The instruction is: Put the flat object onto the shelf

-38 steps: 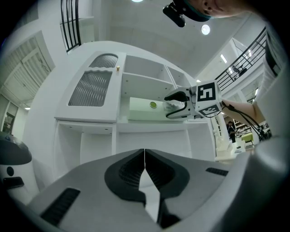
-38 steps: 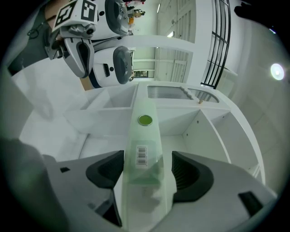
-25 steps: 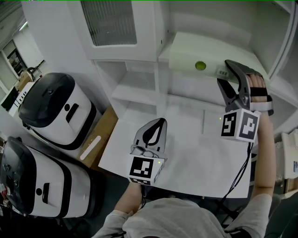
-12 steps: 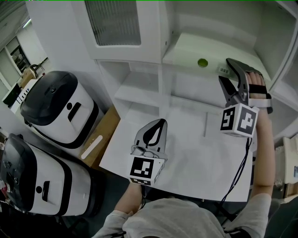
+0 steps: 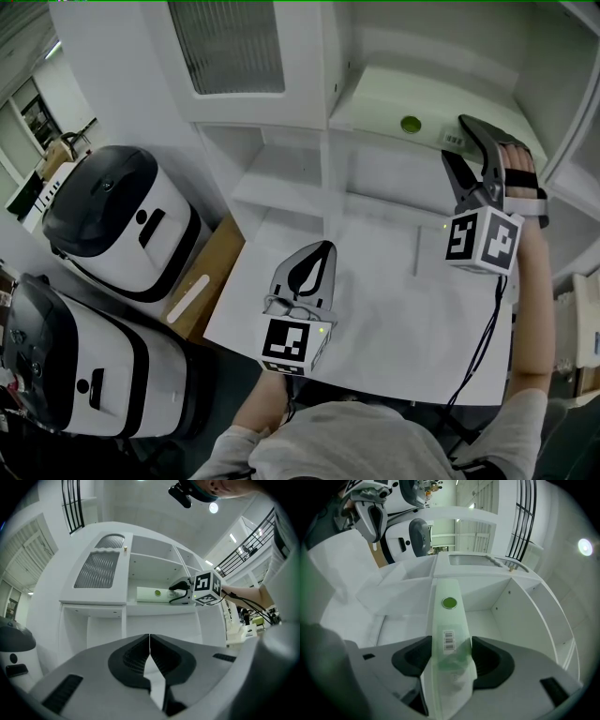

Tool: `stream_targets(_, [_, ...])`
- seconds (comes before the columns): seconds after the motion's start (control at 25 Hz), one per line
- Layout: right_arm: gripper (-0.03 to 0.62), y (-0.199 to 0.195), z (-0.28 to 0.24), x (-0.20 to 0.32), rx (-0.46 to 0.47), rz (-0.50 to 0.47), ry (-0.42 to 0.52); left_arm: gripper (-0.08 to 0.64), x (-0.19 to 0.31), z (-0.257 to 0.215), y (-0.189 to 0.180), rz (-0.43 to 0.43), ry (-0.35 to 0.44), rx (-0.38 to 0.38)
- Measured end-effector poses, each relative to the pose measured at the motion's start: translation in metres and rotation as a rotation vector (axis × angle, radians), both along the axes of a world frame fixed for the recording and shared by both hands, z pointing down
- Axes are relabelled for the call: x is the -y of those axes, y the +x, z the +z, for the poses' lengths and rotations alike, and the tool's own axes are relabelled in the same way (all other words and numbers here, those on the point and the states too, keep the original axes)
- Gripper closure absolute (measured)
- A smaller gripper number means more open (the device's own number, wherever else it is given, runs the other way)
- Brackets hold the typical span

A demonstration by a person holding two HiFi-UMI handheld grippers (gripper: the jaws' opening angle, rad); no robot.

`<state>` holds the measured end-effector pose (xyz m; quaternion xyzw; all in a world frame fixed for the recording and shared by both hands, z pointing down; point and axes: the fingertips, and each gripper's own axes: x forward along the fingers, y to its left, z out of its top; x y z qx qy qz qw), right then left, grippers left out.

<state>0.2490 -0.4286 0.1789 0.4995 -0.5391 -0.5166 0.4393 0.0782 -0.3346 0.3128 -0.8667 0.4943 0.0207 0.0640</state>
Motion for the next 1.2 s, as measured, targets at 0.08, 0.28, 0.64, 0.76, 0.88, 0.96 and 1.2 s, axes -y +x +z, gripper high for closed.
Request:
stream_targets(0.08, [0.316, -0.002, -0.001, -0.002, 0.037, -0.009, -0.004, 0.545, -0.001, 0.002, -0.003, 0.002, -0.004, 0.004])
stream_targets(0.28, [0.328, -0.011, -0.003, -0.016, 0.122, -0.054, -0.038, 0.545, -0.005, 0.003, -0.01, 0.006, -0.005, -0.004])
stream_targets(0.64, [0.583, -0.013, -0.001, -0.046, 0.434, -0.063, -0.041, 0.545, -0.019, 0.004, -0.027, 0.051, -0.004, -0.009])
stream_targets(0.76, [0.583, -0.017, 0.002, -0.064, 0.602, -0.082, -0.045, 0.545, -0.024, 0.005, -0.03, 0.09, -0.01, -0.006])
stream_targets(0.88, [0.583, -0.022, 0.007, -0.078, 0.715, -0.077, -0.052, 0.545, -0.028, 0.004, -0.036, 0.125, -0.01, -0.008])
stream_targets(0.96, [0.583, -0.027, 0.015, -0.086, 0.769, -0.07, -0.07, 0.545, -0.031, 0.003, -0.038, 0.151, -0.007, -0.01])
stream_targets(1.2, [0.583, -0.031, 0.036, -0.116, 0.899, -0.022, -0.056, 0.545, -0.042, 0.005, -0.04, 0.238, -0.013, -0.004])
